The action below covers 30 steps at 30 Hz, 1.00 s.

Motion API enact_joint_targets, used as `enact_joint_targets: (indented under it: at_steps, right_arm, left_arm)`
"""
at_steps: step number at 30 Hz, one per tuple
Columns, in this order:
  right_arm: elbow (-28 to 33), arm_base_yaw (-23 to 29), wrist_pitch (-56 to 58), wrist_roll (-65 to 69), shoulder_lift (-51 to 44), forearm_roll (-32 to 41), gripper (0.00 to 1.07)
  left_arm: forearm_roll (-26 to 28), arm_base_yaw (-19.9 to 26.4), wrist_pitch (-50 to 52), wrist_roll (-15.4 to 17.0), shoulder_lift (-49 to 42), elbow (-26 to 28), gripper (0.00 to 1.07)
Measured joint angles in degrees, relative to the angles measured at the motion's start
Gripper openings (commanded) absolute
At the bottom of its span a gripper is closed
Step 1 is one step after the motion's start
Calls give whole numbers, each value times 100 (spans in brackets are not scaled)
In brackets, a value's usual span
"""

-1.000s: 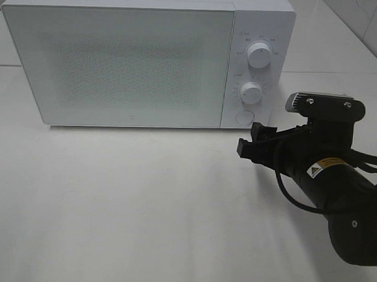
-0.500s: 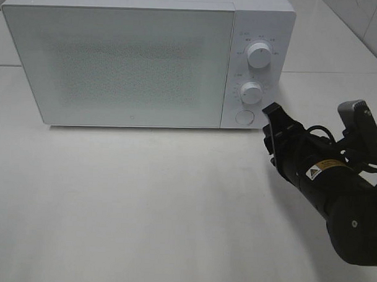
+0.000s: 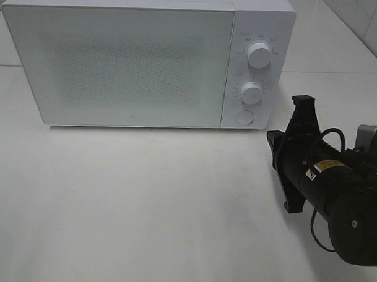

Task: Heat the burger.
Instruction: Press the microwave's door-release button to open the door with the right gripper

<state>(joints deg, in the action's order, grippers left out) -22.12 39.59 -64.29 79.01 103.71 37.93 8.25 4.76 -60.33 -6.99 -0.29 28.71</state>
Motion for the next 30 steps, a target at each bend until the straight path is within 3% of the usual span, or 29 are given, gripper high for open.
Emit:
enact_joint_targets:
  at_steps: [11, 20, 30]
  right_arm:
    - [-458, 0, 332, 29, 29, -57, 0]
    - [-888, -6, 384, 361, 653, -166, 0]
    - [-1455, -401, 607, 458, 1037, -378, 0]
  left_arm:
    - [0, 0, 0, 0, 0, 0, 100]
    - [0, 0, 0, 0, 0, 0, 100]
    - [0, 0, 0, 0, 0, 0, 100]
